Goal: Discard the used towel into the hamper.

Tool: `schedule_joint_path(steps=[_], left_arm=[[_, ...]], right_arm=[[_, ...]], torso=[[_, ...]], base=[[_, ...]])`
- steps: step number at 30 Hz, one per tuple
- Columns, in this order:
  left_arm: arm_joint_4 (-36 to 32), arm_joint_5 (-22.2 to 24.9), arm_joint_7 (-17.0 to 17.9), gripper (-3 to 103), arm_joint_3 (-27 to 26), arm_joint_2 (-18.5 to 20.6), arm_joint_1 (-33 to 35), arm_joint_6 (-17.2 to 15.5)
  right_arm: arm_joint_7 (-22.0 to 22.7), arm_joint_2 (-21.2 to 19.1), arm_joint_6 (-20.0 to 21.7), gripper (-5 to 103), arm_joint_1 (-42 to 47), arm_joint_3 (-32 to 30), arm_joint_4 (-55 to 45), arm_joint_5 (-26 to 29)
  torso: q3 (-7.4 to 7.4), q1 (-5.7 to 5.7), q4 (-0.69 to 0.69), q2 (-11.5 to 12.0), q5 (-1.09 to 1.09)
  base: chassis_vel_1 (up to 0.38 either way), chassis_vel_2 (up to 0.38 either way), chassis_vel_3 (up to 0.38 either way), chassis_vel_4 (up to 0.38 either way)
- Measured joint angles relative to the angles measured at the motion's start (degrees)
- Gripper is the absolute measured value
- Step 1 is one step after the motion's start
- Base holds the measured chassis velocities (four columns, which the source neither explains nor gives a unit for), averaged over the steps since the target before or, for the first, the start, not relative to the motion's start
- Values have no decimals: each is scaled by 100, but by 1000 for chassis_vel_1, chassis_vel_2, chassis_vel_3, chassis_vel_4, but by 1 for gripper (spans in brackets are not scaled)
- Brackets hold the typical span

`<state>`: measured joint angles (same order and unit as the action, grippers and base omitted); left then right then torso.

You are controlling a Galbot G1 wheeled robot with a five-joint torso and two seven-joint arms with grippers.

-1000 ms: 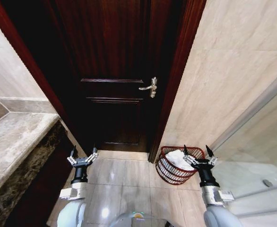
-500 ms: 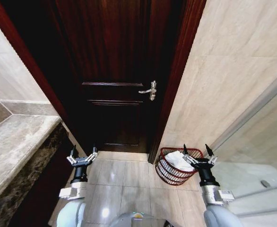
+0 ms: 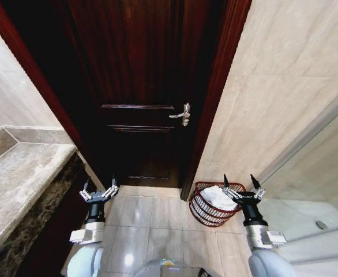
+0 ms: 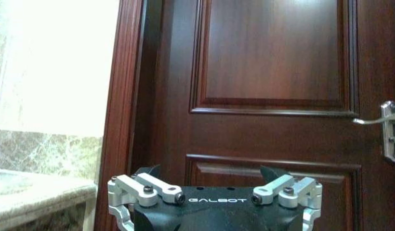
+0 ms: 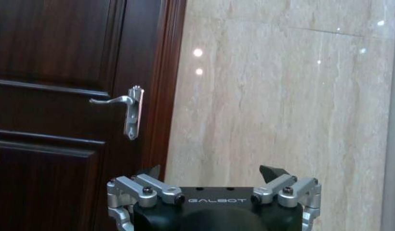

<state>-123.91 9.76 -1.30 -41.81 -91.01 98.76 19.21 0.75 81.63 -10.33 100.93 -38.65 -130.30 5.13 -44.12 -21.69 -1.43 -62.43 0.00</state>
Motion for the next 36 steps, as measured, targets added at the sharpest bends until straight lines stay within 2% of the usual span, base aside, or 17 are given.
schedule_joint_path(steps=[27,30,34,36], left_arm=[[-106,20,3,100,-98,-36,30,-13],[-147,73,-129,100,-123,-5,50,-88],[-239,376,-366,100,-125,134,60,-331],[-316,814,-397,100,-117,444,-83,-741]], right_arm=[[-78,-72,81,100,-164,-9,11,24],[-78,-76,92,100,-166,-6,7,28],[-141,-85,168,100,-146,-46,-46,220],[-243,-155,418,100,-77,-168,-194,686]], torso=[[-446,-368,0,-813,0],[-486,-403,0,-887,0],[-546,-455,-1,-1001,0],[-599,-500,-1,-1100,-1]], base=[[0,0,0,0],[0,0,0,0],[0,0,0,0],[0,0,0,0]])
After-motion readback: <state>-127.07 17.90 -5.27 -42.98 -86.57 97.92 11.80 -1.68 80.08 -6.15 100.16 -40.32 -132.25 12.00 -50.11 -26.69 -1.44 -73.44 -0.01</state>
